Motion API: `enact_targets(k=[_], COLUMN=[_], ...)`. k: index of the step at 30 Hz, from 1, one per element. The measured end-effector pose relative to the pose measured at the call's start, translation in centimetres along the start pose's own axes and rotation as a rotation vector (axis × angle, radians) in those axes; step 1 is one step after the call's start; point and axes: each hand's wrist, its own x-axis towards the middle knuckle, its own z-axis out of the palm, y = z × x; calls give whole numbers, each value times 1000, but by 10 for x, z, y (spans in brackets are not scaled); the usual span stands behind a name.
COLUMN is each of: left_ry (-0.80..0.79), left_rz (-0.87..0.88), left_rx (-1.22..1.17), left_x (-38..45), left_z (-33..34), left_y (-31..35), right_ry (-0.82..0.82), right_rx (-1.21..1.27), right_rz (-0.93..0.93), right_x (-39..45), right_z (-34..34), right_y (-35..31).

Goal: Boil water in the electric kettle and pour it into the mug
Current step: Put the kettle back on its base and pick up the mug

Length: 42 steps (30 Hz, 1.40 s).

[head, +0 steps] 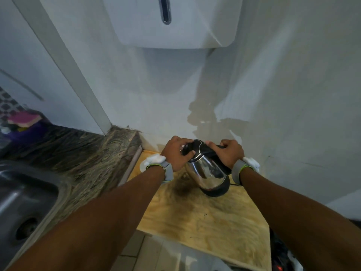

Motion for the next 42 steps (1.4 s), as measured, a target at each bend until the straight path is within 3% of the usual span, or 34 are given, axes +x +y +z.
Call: enact_targets(k=[16, 42], left_ry=[-57, -57], left_rz=[21, 70], left_rx=[76, 187], left_x=[16, 33], left_z=[71, 126], left_y=[29, 17], right_ry=[61, 43], right_rx=[261, 399], right_rz=[109, 201], right_x=[13, 24], right_z=[0, 15], right_y=[96, 151])
